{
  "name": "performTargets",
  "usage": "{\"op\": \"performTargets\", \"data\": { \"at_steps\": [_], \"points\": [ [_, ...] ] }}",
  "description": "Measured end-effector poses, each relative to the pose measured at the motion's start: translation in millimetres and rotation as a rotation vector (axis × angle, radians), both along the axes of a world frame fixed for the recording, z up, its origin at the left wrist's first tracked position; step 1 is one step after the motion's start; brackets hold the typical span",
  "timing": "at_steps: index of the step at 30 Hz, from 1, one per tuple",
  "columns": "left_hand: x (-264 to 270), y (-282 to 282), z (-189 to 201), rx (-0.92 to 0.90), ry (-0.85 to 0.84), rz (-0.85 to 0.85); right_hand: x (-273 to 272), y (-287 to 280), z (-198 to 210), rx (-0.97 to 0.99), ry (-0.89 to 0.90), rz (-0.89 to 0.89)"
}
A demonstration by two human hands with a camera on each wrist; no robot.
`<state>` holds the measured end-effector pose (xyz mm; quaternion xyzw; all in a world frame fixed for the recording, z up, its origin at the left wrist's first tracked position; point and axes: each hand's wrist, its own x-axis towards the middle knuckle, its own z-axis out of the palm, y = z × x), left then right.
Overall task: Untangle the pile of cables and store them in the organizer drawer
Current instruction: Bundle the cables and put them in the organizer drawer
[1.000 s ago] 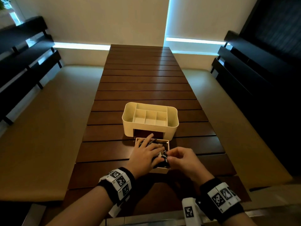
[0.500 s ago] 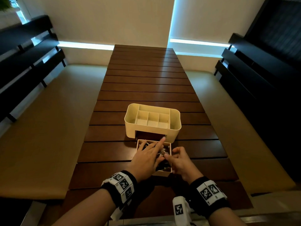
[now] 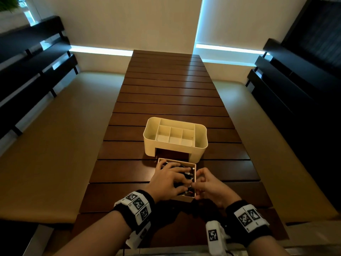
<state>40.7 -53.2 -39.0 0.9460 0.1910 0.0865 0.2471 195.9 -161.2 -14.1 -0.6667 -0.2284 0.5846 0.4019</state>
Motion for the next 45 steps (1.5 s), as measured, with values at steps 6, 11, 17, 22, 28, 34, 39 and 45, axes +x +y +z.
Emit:
{"op": "performTargets", "data": {
  "at_steps": [6, 11, 17, 22, 28, 34, 39, 45],
  "points": [
    [6, -5, 3, -0.044, 0.076, 0.063, -4, -10, 12, 0.073, -0.114, 0.071],
    [-3, -3, 0, -0.007, 0.048, -0.009, -17, -12, 5, 0.054, -0.406, 0.105],
    [-7, -6, 2, 0.078, 0.127, -0.08, -19, -2, 0, -0.039, -0.278, 0.013],
    [-6, -21, 2, 0.278, 0.235, 0.003, -21, 7, 4, -0.125, -0.403, 0.022],
    [4, -46, 1, 0.34, 0.263, 0.113, 0, 13, 44, -0.195, -0.619, 0.363],
    [4, -49, -5, 0.334, 0.239, 0.123, 9, 67, 87, -0.049, -1.437, 0.371],
    [5, -48, -6, 0.354, 0.168, 0.142, 27, 98, 45, -0.205, -1.233, 0.658],
    [6, -41, -13, 0.364, 0.054, 0.167, 31, 81, 36, -0.144, -1.337, 0.63]
  ]
}}
